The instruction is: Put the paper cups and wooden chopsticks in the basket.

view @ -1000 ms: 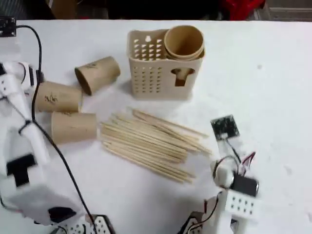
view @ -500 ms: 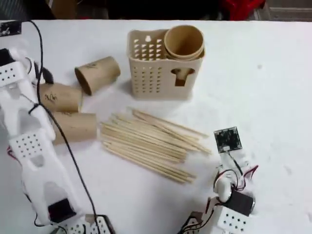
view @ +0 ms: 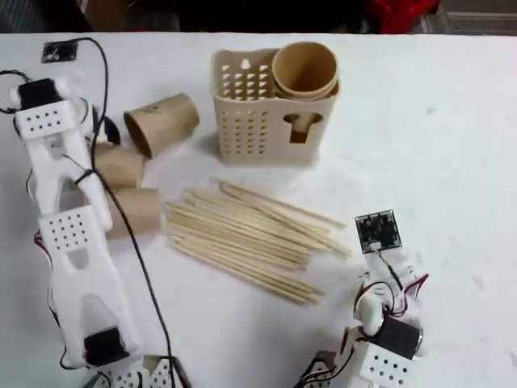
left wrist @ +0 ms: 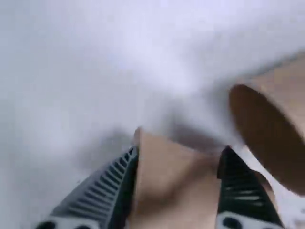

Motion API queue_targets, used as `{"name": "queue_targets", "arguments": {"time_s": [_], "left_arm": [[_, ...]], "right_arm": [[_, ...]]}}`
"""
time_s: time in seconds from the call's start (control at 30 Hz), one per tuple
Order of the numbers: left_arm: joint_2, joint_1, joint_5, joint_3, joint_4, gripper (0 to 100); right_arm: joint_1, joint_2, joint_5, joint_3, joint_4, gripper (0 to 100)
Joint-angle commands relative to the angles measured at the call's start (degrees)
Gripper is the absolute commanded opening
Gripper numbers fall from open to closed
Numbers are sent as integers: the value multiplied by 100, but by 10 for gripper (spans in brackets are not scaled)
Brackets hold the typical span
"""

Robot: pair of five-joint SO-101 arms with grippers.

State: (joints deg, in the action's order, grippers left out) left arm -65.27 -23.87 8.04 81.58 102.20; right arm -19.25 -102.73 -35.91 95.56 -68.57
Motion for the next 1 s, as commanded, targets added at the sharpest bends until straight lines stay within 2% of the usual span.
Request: {"name": "queue_targets", "arguments": {"time_s": [0.0,0.23,0.5,0.6,0.83,0.97], "left_arm": [[426,286,-176,-220,35,254],[1701,558,-220,-1196,35,123],[3081,708,-167,-1943,26,52],[3503,716,105,-2163,26,34],[4453,664,589,-3051,18,42],[4734,593,659,-3455,0,126]], "right_arm": [[-40,-48,-9,35,110,21],[-40,-48,-26,35,110,21],[-40,-48,-44,35,110,21],[-40,-48,-53,44,110,21],[-40,-48,-53,44,110,21],[-48,-48,-53,44,110,21]]}}
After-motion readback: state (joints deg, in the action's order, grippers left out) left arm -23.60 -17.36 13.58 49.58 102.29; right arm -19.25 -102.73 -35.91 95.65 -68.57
